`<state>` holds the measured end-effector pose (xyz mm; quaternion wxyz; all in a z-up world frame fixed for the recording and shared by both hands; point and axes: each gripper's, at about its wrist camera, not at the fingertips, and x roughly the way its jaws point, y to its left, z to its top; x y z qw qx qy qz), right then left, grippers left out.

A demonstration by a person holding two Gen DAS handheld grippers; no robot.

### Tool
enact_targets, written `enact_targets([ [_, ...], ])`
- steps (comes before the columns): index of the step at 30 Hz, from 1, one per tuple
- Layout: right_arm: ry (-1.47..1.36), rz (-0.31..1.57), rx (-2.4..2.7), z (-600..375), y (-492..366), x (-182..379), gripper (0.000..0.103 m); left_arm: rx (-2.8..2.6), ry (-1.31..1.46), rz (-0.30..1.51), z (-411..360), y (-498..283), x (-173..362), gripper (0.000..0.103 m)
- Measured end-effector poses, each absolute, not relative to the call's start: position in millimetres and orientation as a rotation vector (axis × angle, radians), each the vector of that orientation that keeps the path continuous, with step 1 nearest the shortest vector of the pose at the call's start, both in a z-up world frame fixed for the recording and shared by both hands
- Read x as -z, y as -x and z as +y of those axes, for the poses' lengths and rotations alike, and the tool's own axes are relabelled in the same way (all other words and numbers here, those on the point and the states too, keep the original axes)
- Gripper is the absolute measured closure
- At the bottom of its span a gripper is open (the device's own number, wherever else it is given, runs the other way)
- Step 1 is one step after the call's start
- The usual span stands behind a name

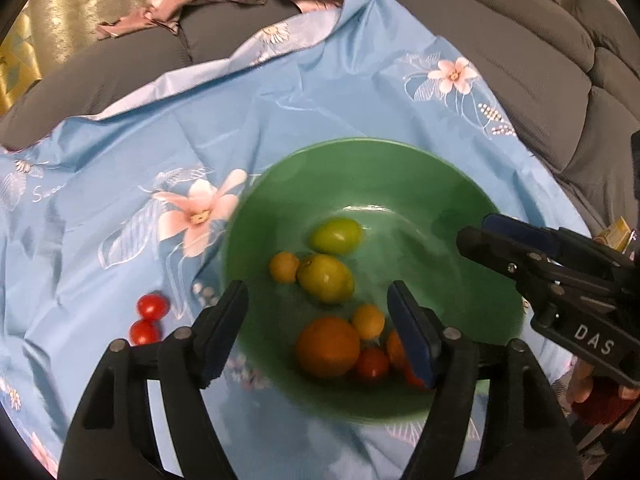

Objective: Organize fruits
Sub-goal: 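Open both tools to drop the green fruits into the bowl, then withdraw both tools toward the two red cherry tomatoes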

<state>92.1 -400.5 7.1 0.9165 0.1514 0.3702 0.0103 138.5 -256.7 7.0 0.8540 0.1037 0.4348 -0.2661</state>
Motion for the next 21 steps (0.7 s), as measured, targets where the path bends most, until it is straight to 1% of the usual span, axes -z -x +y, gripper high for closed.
enact_targets([
  [8,-0.348,0.743,-0.126,-382,-53,-14,0.066,0.462,-0.184,0.866,-201,-84,-24,0.020],
  [11,-0.334,0.734,-0.174,-371,-40,-18,0.066,0.397,-0.166,0.856,-176,-64,-20,0.018],
  [17,-0.282,0.752,-0.253,-344,-23,-18,0.065,0.289,-0.150,0.904,-126,-28,-3,0.018],
  [21,-0.245,0.779,-0.299,-322,-19,-16,0.065,0.243,-0.107,0.924,-96,-12,4,0.015],
])
